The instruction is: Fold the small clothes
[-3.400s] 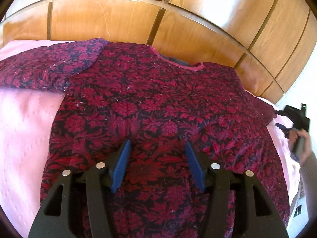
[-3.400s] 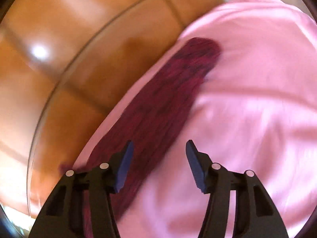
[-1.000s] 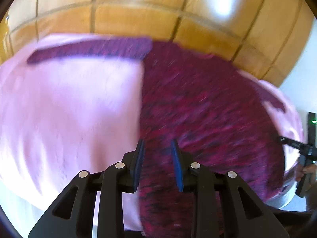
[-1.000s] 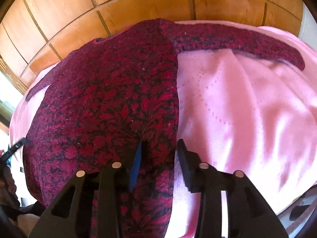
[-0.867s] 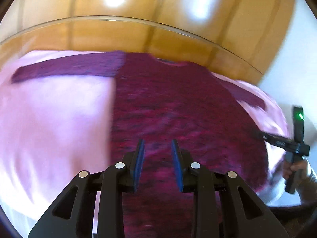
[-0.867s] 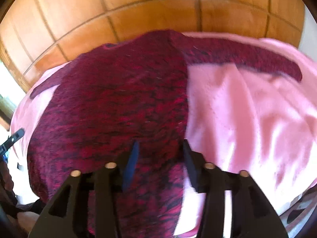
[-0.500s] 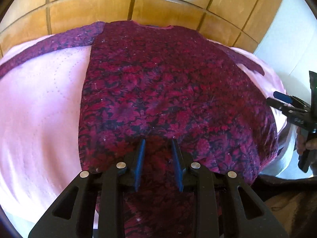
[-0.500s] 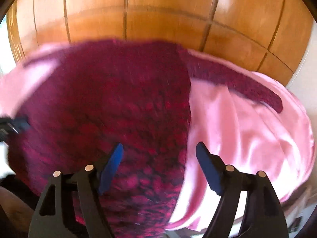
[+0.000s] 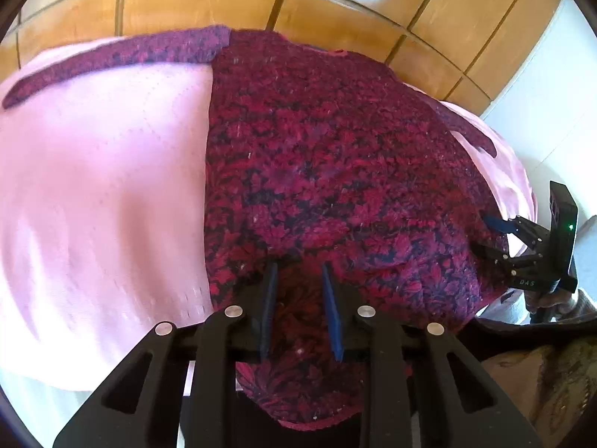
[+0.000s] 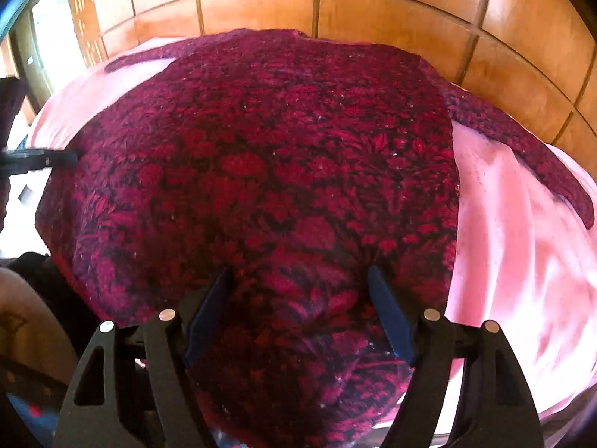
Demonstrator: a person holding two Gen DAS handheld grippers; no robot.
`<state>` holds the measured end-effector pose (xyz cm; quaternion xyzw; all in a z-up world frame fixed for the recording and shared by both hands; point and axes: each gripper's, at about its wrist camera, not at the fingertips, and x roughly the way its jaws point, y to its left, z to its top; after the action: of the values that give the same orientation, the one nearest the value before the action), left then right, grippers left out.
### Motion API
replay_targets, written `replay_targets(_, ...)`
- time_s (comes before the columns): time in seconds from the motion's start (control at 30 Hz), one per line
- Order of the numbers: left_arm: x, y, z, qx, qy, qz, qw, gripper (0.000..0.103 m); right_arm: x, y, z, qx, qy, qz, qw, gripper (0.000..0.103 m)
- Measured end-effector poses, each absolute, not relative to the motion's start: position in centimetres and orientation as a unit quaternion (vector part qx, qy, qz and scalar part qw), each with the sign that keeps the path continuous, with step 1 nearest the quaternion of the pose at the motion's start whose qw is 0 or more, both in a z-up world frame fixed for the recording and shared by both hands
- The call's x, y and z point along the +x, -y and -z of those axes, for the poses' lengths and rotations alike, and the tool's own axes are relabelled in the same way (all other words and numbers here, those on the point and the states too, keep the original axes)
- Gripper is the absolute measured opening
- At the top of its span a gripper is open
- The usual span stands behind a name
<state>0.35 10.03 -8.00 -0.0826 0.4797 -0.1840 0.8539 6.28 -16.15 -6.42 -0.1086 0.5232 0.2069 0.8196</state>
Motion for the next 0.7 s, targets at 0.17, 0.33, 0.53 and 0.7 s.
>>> replay_targets(0.17,3.3,-9.2,5.4,-0.122,-0.426,0.186,0.877,0.026,8.8,16.9,5.2,-0.03,-0.55,-0.225,0.803,0.076)
replay_targets(0.33,8.3,-5.3,5.3,-0.113,-0.406,0.177,0.889,0.036,13.6,24.0,4.1,0.153,-0.526,-0.16,0.821,0.074)
replay_targets(0.53,12.3,-1.8,6.9,-0.072,-0.414,0.172,0.891,0.036,18.6,36.6,6.7,0.344,-0.475,-0.005,0.81,0.046)
replay_targets(0.7,14.1,-1.8,9.6,-0.079,-0.44,0.168,0.879,0.037,21.5,45.7,9.5,0.481,-0.393,0.106,0.776,0.046)
